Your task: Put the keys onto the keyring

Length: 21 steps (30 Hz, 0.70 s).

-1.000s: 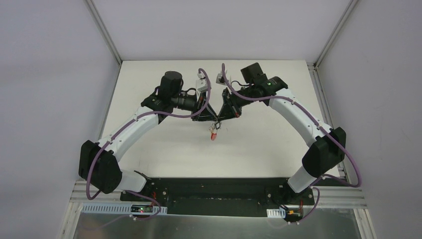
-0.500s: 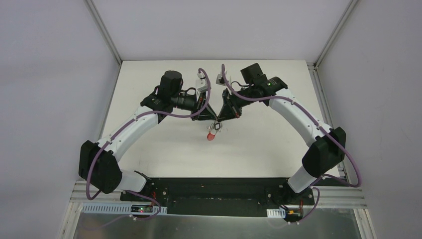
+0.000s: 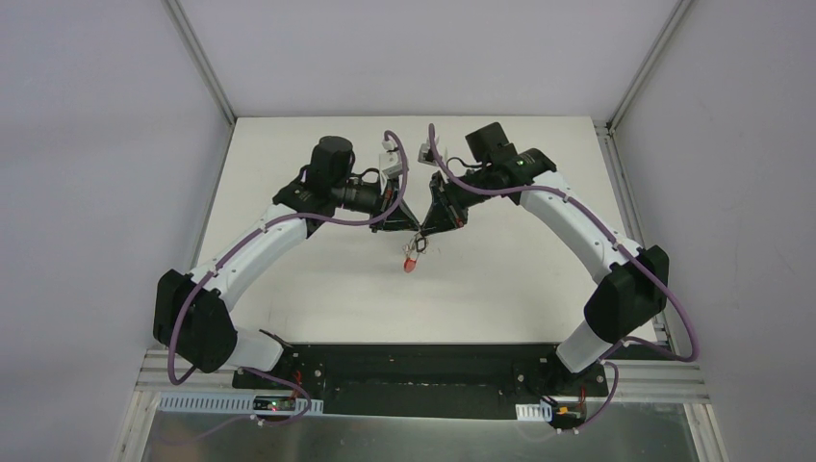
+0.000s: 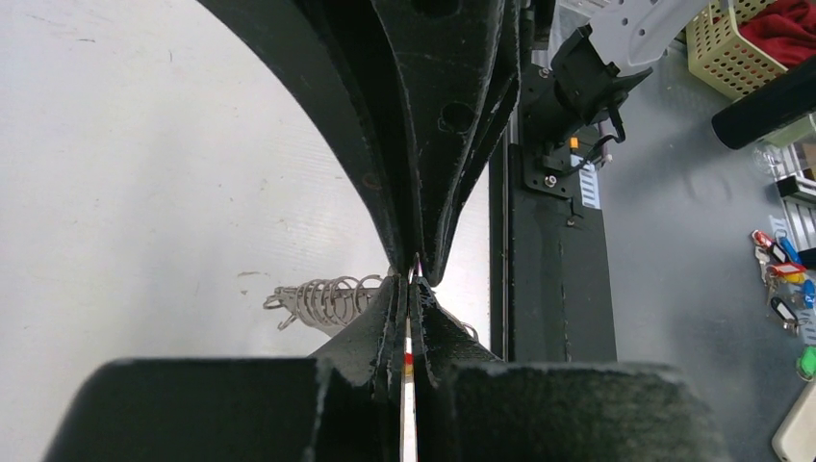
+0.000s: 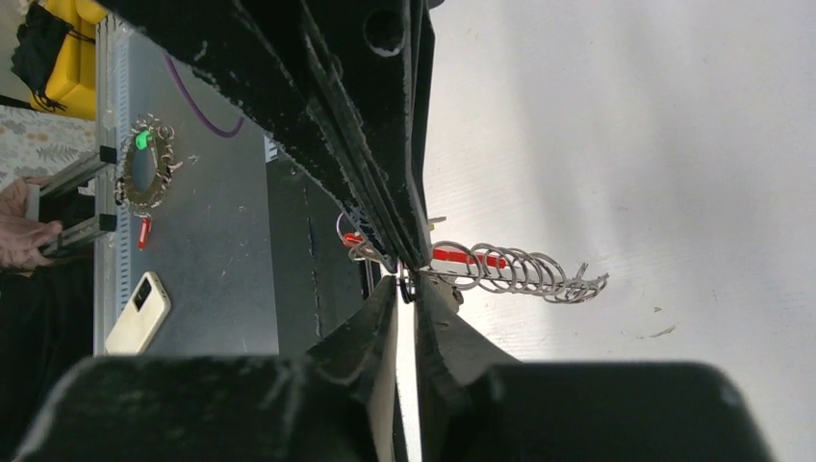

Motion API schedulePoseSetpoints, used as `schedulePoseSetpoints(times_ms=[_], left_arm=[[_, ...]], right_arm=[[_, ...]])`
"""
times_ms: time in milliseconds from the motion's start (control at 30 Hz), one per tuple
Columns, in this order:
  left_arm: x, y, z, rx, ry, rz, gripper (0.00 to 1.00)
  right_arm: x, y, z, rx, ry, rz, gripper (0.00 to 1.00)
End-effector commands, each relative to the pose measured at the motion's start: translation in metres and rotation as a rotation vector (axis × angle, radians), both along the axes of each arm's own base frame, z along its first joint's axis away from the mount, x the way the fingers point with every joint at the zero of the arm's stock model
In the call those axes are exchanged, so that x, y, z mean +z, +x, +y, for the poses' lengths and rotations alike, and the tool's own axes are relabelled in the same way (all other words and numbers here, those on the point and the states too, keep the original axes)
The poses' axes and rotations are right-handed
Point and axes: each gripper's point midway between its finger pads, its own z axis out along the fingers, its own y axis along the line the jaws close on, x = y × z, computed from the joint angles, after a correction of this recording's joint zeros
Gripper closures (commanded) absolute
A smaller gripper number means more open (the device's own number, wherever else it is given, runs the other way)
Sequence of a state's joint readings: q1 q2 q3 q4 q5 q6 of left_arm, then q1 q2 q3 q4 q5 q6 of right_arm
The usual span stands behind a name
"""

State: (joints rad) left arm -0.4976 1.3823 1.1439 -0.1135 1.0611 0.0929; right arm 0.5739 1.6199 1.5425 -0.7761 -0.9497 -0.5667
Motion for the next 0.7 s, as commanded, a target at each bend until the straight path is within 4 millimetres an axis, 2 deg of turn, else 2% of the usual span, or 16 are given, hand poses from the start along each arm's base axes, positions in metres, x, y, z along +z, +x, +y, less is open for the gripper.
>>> schedulePoseSetpoints(times_ms=[0, 167, 333, 467, 667], left_arm=[[0.025, -0.004, -0.005, -0.031, -0.062, -0.033, 1.0], [0.036, -0.001, -0.003, -0.013, -0.126, -0.006, 1.0], [0.052, 0.008, -0.002, 0.013, -0.229, 0.028, 1.0], [0.058, 0.012, -0.002, 0.022, -0.268, 0.07, 1.0], [0.06, 0.015, -0.002, 0.028, -0.287, 0.085, 1.0]], right_arm=[[0.013, 0.002, 0.002, 0.006, 0.034, -0.038, 0.82], [0.016, 0.007, -0.008, -0.035, 0.052, -0.055, 0.68], [0.017, 0.004, -0.014, -0.041, 0.065, -0.072, 0.6], [0.016, 0.005, -0.015, -0.039, 0.07, -0.074, 0.6], [0.017, 0.008, -0.011, -0.037, 0.083, -0.053, 0.66]])
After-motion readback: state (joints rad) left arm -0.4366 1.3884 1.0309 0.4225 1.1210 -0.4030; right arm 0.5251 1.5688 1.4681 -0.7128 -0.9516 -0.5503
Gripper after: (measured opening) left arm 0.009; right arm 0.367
